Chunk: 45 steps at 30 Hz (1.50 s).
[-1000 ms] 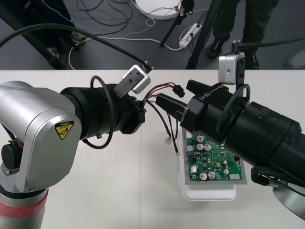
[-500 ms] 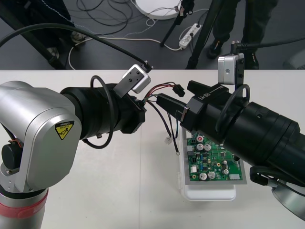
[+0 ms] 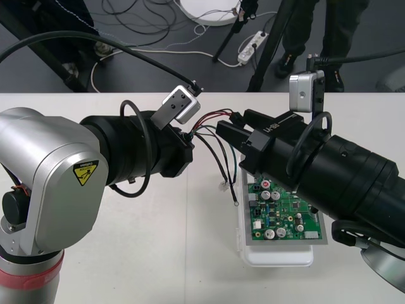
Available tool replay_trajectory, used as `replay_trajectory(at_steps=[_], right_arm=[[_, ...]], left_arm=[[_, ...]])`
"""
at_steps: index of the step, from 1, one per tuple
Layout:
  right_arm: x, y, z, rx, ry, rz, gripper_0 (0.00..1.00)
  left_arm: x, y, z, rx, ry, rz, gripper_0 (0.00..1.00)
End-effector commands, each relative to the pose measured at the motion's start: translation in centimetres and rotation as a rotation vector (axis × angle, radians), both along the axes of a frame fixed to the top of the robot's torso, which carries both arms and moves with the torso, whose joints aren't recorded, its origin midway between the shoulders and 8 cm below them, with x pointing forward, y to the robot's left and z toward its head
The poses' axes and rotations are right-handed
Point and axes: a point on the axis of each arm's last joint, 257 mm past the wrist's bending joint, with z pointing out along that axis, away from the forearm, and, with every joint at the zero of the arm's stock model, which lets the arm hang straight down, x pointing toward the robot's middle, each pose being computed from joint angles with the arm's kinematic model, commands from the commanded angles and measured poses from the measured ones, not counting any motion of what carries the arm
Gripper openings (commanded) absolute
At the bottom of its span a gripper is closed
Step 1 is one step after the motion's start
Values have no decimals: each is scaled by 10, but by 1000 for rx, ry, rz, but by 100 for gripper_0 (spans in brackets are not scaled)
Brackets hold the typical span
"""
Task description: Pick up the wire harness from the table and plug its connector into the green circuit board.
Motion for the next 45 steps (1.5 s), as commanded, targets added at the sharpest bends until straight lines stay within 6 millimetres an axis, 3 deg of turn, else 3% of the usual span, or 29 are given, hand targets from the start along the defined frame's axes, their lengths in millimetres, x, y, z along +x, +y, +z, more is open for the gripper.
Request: replay_trajectory(at_steps=[1,7,19,20,21,22,45], right_arm=[[4,1,27,44,-29,1,9],[3,2,28,45,-33,2,0],[3,2,29,46,-40,4,0],[2,2,29,47,-38,6,0],[2,2,30,47,-41,6,0],[3,2,30,47,-42,5,0],[3,-4,29,13,-80,17,0]], left_arm=[[11,-13,37,-116,-56,34,1],[12,-13,37,-117,-58,35,0],[13,-11,38,-116,-60,39,1],[13,-11,37,-107,-66,30,41],[14,-10,38,-102,-73,30,63],[14,-9,38,-87,-82,20,100],[17,-3,41,-75,-100,20,100]])
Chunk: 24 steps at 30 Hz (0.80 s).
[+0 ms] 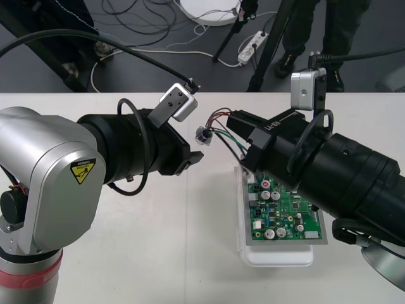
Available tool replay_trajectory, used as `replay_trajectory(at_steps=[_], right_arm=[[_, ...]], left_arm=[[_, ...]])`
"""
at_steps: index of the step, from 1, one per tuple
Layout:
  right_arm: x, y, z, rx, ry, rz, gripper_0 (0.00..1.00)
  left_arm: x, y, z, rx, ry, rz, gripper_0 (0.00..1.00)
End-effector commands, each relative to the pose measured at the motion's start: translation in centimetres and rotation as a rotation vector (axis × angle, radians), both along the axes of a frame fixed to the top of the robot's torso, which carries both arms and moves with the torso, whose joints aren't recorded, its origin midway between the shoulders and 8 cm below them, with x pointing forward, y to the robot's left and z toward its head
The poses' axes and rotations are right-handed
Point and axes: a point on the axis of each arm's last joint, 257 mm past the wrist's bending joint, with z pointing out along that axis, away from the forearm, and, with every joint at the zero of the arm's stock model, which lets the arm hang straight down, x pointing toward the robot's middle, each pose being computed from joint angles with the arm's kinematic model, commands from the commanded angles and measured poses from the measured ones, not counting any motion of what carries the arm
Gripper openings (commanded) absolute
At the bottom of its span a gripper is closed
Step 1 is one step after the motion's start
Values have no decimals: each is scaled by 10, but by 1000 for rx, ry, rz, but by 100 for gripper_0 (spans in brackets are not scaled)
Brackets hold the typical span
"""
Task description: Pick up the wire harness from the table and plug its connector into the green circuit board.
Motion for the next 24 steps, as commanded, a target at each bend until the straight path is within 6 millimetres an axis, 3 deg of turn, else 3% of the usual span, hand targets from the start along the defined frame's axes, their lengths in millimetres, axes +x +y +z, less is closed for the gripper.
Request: replay_trajectory(at_steps=[1,14,24], right_arm=[[2,-4,25,11,-66,19,0],[8,-49,16,27,-185,140,0],[7,-70,27,6,-280,224,0]], left_arm=[[14,-6,38,-70,-93,6,100],[9,-2,44,-94,-92,-53,100],[-11,8,54,-165,-60,-164,100]])
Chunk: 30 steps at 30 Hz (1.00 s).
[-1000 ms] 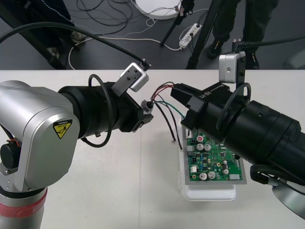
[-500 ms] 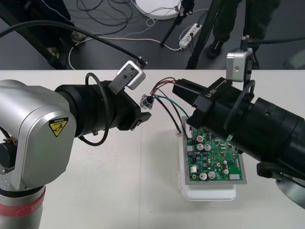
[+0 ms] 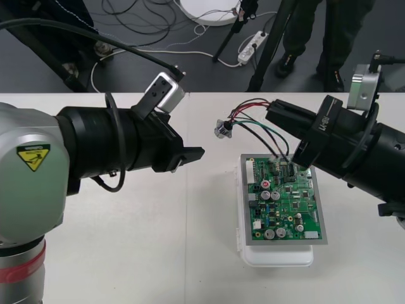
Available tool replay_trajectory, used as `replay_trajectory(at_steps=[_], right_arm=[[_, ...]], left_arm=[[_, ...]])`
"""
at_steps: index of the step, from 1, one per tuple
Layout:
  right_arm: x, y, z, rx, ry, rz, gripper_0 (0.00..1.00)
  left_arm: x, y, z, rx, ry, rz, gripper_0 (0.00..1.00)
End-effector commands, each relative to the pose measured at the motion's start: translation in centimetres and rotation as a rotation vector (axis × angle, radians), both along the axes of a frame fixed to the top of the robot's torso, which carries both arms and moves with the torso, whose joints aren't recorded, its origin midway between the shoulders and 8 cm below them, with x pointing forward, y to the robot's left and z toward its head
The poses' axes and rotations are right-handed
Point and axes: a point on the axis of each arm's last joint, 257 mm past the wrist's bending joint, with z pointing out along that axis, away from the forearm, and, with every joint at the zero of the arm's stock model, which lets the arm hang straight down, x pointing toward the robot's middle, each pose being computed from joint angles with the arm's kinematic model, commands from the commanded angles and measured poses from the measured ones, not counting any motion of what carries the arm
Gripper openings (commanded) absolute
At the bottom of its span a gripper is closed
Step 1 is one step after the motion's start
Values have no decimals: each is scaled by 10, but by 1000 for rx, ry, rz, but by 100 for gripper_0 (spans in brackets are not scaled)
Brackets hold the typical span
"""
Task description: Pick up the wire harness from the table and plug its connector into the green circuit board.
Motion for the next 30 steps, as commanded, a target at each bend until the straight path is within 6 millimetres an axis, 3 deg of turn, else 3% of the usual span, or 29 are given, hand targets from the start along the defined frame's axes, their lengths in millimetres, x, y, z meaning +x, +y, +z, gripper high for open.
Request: replay_trajectory(at_steps=[1,12,22,30], right_arm=[[-2,-13,13,-14,-26,29,0],[-11,-32,16,-20,-114,132,0],[-37,-56,5,-82,-191,297,0],[-56,-50,6,-91,-253,383,0]], left_arm=[[4,14,29,-3,-115,-56,100],[-19,21,41,-128,-82,-174,100],[-34,25,54,-244,-95,-341,100],[-38,30,62,-271,-157,-425,100]])
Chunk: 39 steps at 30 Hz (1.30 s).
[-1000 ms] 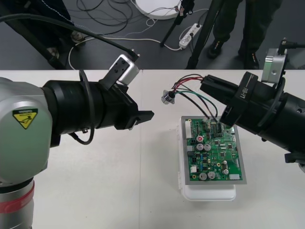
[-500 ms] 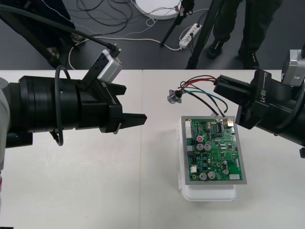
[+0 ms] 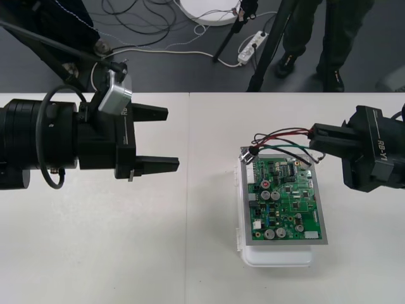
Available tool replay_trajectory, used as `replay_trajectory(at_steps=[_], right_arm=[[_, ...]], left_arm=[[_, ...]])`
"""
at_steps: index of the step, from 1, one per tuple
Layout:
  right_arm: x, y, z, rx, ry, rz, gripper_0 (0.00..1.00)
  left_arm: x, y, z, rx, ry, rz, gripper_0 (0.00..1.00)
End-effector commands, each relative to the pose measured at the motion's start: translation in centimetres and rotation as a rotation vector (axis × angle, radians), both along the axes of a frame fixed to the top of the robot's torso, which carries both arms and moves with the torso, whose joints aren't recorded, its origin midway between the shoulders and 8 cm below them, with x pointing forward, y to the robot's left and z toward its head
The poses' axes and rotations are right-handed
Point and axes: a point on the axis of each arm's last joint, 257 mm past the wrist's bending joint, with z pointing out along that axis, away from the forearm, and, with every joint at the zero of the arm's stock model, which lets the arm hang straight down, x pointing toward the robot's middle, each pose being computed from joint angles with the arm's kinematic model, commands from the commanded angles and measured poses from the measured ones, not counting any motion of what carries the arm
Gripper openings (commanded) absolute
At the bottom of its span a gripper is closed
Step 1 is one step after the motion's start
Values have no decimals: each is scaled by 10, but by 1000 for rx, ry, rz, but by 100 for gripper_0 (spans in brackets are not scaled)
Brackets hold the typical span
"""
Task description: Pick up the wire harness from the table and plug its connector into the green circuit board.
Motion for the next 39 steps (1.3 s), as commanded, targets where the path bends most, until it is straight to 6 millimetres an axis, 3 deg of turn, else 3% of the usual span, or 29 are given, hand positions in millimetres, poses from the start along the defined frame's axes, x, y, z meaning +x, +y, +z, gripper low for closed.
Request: replay_trajectory(at_steps=[1,7,23,39], right_arm=[[-8,2,17,-18,-60,51,0],[-8,8,15,-94,-216,54,0],[-27,38,27,-80,-314,80,0],[-38,68,37,-55,-358,55,0]], left_arm=[[13,17,17,-60,-21,45,100],[-1,7,23,-111,-52,-12,100],[-28,-12,33,-195,-177,-133,100],[-36,-47,43,-231,-268,-195,100]])
